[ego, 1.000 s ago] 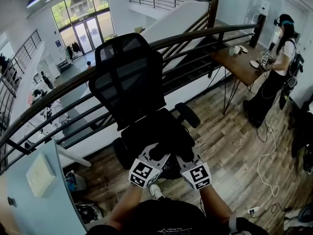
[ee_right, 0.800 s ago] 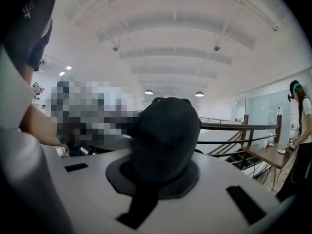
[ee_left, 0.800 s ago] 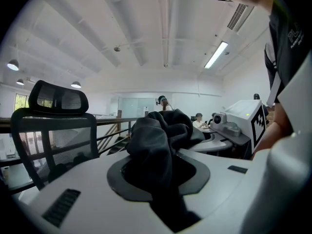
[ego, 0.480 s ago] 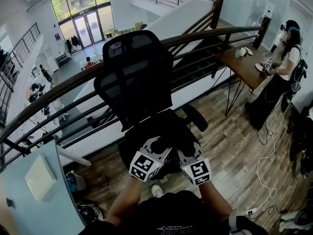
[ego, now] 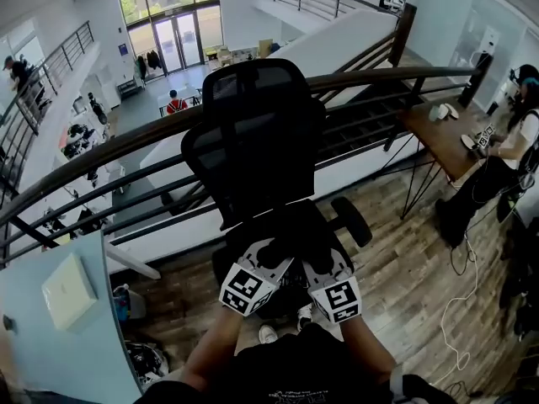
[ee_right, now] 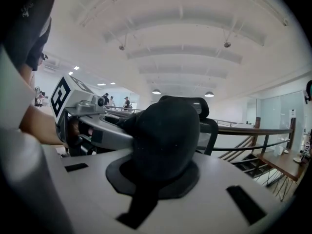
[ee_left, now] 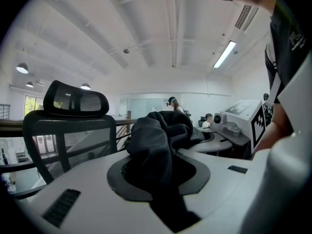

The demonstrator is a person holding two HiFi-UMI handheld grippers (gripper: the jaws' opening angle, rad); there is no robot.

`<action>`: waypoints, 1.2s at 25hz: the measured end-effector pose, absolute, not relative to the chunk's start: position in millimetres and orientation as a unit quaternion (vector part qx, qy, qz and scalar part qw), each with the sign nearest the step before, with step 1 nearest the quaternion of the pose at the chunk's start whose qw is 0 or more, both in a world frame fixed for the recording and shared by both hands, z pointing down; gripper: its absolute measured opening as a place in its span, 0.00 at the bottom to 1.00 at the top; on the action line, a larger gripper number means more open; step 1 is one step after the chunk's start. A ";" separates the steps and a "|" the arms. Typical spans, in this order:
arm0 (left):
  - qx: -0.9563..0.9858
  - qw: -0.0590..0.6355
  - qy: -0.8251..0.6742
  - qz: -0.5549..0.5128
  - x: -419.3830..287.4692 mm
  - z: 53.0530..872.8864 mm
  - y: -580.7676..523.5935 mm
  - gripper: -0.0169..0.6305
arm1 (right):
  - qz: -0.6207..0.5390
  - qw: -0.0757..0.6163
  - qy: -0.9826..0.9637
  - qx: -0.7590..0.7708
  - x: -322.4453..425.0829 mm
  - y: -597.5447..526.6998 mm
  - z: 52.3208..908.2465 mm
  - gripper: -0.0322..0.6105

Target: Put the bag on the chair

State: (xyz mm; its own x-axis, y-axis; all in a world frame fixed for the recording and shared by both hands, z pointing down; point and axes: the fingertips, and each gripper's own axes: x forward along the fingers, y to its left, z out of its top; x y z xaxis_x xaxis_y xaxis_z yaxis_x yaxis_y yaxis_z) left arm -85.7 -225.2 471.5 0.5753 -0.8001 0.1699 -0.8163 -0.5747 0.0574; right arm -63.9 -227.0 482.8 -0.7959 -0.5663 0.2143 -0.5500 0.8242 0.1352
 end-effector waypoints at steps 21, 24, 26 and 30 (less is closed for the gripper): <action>0.813 0.076 -0.572 0.080 -142.4 516.3 -321.7 0.19 | -0.011 0.150 -0.978 0.148 -123.0 -325.5 522.7 0.12; 0.804 0.081 -0.582 0.087 -150.1 526.0 -338.1 0.19 | -0.008 0.157 -0.978 0.135 -131.2 -341.5 532.8 0.12; 0.799 0.085 -0.588 0.097 -154.1 535.1 -349.7 0.19 | -0.003 0.163 -0.978 0.127 -135.5 -353.0 542.3 0.12; 0.790 0.098 -0.595 0.108 -163.2 554.9 -370.4 0.19 | 0.012 0.171 -0.978 0.116 -145.2 -373.7 562.6 0.12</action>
